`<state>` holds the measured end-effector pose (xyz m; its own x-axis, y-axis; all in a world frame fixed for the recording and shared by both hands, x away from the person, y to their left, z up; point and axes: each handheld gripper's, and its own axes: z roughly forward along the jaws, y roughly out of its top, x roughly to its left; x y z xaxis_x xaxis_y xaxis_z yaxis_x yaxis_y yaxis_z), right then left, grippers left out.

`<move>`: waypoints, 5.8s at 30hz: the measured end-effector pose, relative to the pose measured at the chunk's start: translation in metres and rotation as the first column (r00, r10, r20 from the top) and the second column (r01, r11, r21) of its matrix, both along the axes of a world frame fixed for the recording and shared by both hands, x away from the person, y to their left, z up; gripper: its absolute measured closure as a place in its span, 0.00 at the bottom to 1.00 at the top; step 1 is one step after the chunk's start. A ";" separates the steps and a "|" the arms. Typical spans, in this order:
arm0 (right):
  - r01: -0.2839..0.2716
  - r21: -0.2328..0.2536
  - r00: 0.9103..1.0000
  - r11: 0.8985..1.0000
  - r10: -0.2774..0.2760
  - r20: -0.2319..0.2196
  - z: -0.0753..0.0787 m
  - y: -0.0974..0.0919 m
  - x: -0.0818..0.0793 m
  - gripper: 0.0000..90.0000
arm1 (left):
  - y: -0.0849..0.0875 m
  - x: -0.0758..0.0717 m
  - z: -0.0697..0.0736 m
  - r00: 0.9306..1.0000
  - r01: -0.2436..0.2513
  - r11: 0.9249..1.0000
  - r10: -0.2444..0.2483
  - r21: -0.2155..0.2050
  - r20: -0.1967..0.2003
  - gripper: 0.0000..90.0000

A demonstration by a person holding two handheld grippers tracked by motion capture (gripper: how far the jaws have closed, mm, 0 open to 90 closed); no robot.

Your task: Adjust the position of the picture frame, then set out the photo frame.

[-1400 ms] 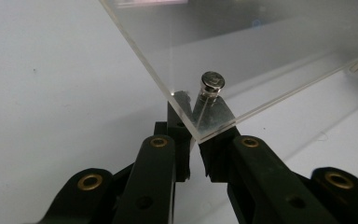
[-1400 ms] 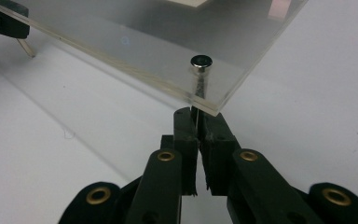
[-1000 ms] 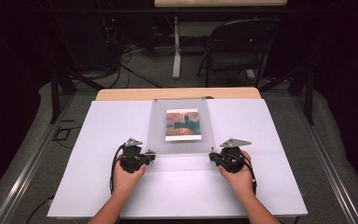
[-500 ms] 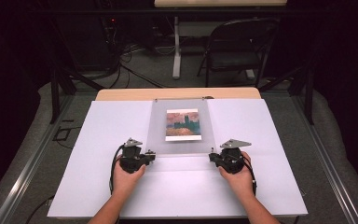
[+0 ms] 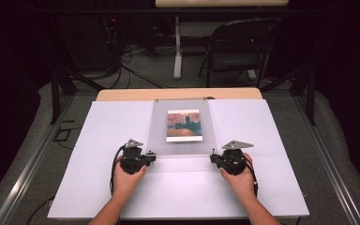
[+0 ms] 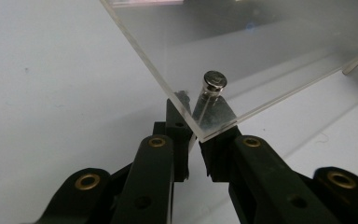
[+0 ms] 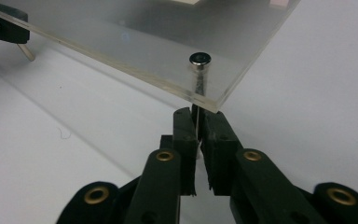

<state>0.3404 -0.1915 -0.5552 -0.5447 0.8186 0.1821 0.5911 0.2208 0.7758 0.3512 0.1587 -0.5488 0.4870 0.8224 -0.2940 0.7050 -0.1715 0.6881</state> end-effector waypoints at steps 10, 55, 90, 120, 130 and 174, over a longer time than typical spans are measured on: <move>-0.006 -0.041 0.999 0.999 0.008 0.054 0.007 -0.001 -0.015 0.69 | 0.002 -0.011 0.002 0.999 0.026 1.000 -0.025 -0.011 0.047 0.66; 0.051 -0.066 0.991 0.996 -0.042 0.129 0.033 -0.033 -0.060 0.46 | 0.022 -0.063 0.024 0.987 0.002 0.999 -0.009 0.044 0.158 0.44; 0.071 -0.111 0.997 0.991 -0.066 0.049 0.070 -0.042 0.056 0.47 | 0.032 0.054 0.066 0.993 -0.082 0.996 0.079 0.038 0.084 0.44; 0.147 -0.059 0.989 0.987 -0.148 -0.020 0.051 0.000 0.144 0.47 | 0.006 0.134 0.040 0.982 -0.184 0.981 0.186 0.055 -0.018 0.42; 0.170 -0.040 0.983 0.985 -0.172 -0.068 0.042 0.006 0.157 0.47 | -0.002 0.145 0.032 0.981 -0.189 0.981 0.191 0.035 -0.045 0.42; 0.163 0.014 0.966 0.987 -0.156 -0.207 0.027 0.017 0.170 0.38 | -0.014 0.156 0.016 0.972 -0.185 0.982 0.177 -0.034 -0.155 0.36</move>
